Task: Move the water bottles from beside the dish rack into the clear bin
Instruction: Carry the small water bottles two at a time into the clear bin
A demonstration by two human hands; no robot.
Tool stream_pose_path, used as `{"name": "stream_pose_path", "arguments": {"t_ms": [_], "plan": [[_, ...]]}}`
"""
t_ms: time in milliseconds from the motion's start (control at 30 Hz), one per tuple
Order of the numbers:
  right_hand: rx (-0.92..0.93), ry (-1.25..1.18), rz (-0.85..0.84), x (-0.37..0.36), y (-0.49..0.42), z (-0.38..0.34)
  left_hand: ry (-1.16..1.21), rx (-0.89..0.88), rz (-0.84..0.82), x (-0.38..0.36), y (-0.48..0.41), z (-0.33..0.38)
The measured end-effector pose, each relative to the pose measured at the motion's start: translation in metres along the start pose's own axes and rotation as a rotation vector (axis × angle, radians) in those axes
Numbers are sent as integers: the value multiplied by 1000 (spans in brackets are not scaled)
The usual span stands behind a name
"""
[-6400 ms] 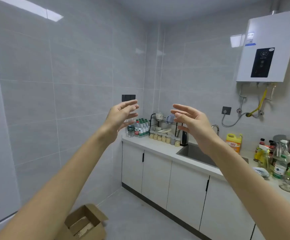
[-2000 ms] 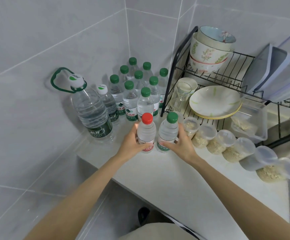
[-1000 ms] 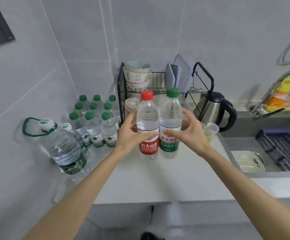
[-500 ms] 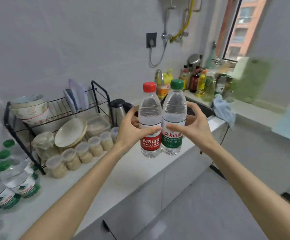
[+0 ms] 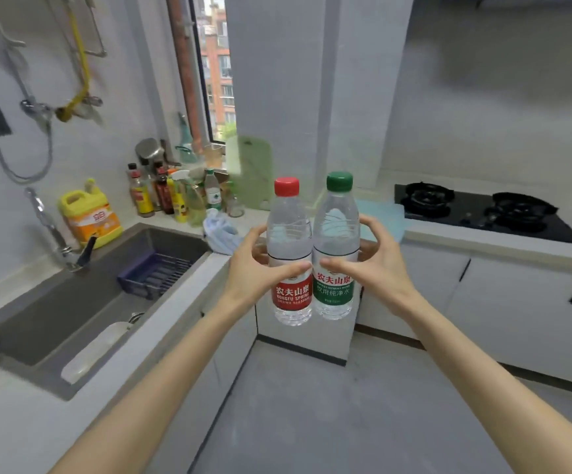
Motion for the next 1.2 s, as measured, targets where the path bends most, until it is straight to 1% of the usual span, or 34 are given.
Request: {"name": "stream_pose_path", "arguments": {"t_ms": [200, 233, 267, 300, 400, 533, 667, 900, 1100, 1200], "plan": [[-89, 56, 208, 132, -10, 59, 65, -31, -251, -157, -62, 3], [-120, 82, 277, 171, -11, 78, 83, -40, -329, -207, -78, 3], [-128, 97, 303, 190, -13, 86, 91, -46, -360, -228, -87, 3], [-136, 98, 306, 195, -14, 87, 94, -60, -359, -233, -91, 3], [-168, 147, 395, 248, -22, 111, 129, -69, -449, -301, -118, 4], [-218, 175, 527, 329, -37, 150, 180, -131, -591, -405, -158, 10], [-252, 196, 619, 399, -58, 182, 242, -147, -700, -499, -197, 13], [-312, 242, 749, 524, -94, 241, 310, -150, -851, -665, -259, 20], [-347, 245, 849, 630, -105, 297, 311, -133, -959, -802, -288, 22], [-354, 243, 875, 683, -107, 330, 306, -149, -977, -869, -295, 22]]}}
Point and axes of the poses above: each hand's wrist, its own y-axis away from the middle knuckle, its own x-axis out of the back of the hand, z = x × y, the point moved 8 cm from there along -y, towards the middle knuckle, and after that the axes turned 11 degrees about y, right-handed, at the moved point
